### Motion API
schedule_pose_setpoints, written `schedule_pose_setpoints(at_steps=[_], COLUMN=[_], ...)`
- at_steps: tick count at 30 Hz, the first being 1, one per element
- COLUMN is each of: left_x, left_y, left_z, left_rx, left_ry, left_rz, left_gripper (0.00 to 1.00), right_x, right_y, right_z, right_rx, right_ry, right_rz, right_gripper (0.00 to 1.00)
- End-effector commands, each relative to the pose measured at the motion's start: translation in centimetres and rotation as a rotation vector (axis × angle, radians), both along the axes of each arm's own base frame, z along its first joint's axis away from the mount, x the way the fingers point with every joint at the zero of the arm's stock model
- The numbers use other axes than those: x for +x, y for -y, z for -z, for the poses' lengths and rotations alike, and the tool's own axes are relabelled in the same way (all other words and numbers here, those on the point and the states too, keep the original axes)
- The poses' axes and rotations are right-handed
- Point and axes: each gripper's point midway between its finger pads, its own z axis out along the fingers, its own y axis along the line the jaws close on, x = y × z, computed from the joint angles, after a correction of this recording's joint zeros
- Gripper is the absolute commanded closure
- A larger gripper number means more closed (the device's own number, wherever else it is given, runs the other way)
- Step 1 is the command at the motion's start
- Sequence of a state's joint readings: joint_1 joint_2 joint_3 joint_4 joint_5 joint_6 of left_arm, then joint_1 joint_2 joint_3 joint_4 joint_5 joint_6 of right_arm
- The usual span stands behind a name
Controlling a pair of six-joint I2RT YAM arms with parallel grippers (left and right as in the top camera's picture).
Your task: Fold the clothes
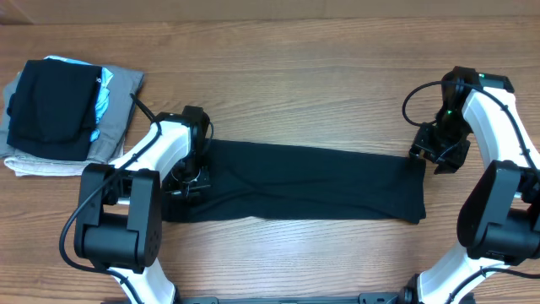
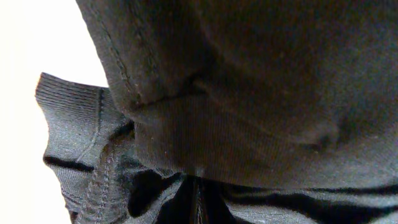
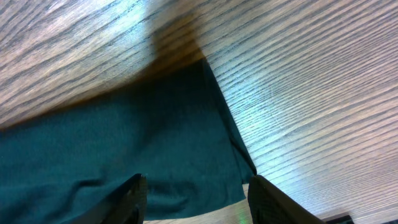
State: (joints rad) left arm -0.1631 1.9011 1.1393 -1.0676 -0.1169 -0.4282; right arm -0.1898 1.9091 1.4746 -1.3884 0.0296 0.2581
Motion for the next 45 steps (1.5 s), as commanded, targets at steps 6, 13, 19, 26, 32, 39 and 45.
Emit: schedule_pose_setpoints(at_steps=[6,13,19,26,32,39,45], left_x=[2.8,5.9,8.4,11.5,15.3,16.1,13.8], left_y=[-0.3,-0.7,-1.6,-2.7,-1.6,0.3,0.1], left_z=[1.1,1.4,1.3,0.2,-7.8,-22.1,-26.2], left_rx=[0.021,0.027,0.023,0.006,-0.035,-0.154,-0.163], left_ry=[0.131,0.259,0.357,0.463,0.571,0.790,0.845], left_rz=[-0.017,-0.031,-0.048,-0.059,-0.019,-0.002,0.001], left_gripper=[0.96,0.96,0.96,0.95,0.87,0.76,0.45], right_x=[0.7,0.8,1.2,0.9,0.4,-0.2,-1.4], right_y=[0.0,-0.4,-0.3,0.3,0.3,0.0,-1.2], right_z=[-0.9,-0.9,-0.8,-0.8,-1.0,-2.0,0.1], right_rx=[0.004,0.024,0.021,0.019,0.065,0.056,0.068], right_ry=[0.042,0.049,0.064,0.056,0.048,0.046,0.004], right_rz=[0.009,0.012,0.013,0.030,0.065,0.089,0.017], right_gripper=[0.43,0.36,0.34,0.28,0.28,0.28,0.29])
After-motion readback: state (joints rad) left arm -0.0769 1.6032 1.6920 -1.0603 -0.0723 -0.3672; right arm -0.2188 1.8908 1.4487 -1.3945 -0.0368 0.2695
